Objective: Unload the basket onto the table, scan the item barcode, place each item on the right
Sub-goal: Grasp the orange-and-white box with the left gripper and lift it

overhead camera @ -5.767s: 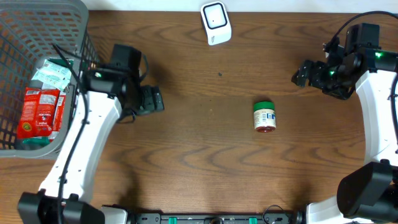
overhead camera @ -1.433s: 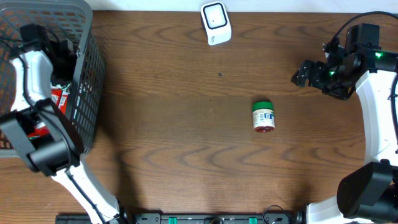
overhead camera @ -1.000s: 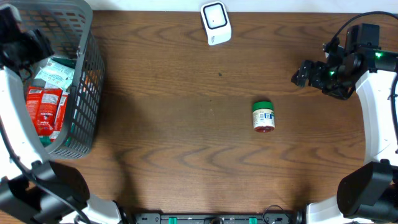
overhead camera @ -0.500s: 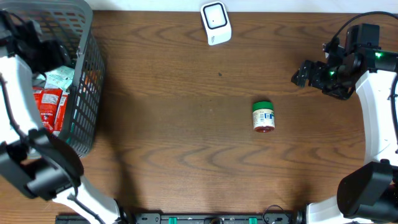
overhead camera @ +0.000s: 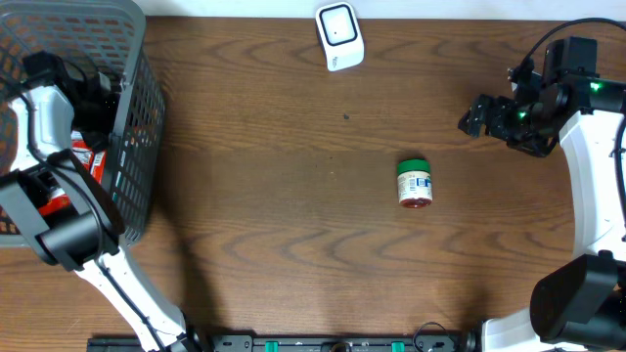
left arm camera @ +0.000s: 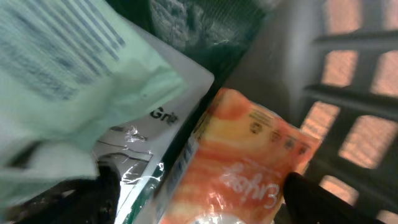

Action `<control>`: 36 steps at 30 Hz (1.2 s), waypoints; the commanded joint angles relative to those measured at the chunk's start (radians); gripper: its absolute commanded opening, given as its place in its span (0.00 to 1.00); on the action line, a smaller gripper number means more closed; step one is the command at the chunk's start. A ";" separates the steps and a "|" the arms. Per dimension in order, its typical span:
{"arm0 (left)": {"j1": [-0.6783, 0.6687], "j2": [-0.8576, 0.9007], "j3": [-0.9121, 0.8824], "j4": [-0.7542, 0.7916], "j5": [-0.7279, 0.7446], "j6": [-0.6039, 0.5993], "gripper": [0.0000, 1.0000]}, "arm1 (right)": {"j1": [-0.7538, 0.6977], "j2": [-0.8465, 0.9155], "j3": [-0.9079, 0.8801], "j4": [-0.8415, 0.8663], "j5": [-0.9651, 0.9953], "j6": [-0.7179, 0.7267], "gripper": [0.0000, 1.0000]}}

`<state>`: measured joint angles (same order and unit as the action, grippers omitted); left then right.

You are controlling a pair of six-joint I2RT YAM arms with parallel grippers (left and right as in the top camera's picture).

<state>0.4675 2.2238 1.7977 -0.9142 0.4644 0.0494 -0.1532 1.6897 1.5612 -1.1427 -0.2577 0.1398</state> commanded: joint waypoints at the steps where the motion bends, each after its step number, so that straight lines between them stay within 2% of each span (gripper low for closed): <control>1: -0.002 0.033 -0.008 -0.014 0.022 0.002 0.80 | -0.011 -0.010 -0.001 -0.002 -0.009 -0.003 0.99; 4: -0.002 0.037 -0.008 -0.016 0.021 0.002 0.71 | -0.011 -0.010 -0.001 -0.002 -0.009 -0.003 0.99; 6: 0.000 0.037 -0.006 -0.013 0.022 0.002 0.58 | -0.011 -0.010 -0.001 -0.002 -0.009 -0.003 0.99; 9: 0.005 0.034 0.010 -0.018 0.022 0.002 0.44 | -0.011 -0.010 -0.001 -0.002 -0.009 -0.003 0.99; 12: 0.009 0.023 0.027 -0.024 0.022 0.002 0.35 | -0.011 -0.010 -0.001 -0.002 -0.008 -0.003 0.99; 15: 0.014 -0.003 0.029 -0.020 0.022 0.002 0.30 | -0.011 -0.010 -0.001 -0.002 -0.009 -0.003 0.99; 18: 0.017 -0.034 0.029 -0.015 0.022 0.002 0.19 | -0.011 -0.010 -0.001 -0.002 -0.009 -0.003 0.99; 19: 0.018 -0.042 0.029 -0.012 0.022 0.002 0.19 | -0.011 -0.010 -0.001 -0.002 -0.009 -0.003 0.99; 22: 0.023 -0.064 0.029 -0.011 0.021 0.002 0.07 | -0.011 -0.010 -0.001 -0.002 -0.008 -0.003 0.99; 31: 0.046 -0.142 0.035 0.023 0.012 -0.008 0.07 | -0.011 -0.010 -0.001 -0.002 -0.009 -0.003 0.99; 36: 0.070 -0.326 0.035 0.068 -0.058 -0.026 0.07 | -0.011 -0.010 -0.001 -0.002 -0.009 -0.003 0.99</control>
<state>0.5175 2.0514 1.8015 -0.8619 0.4519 0.0391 -0.1532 1.6897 1.5612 -1.1427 -0.2581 0.1398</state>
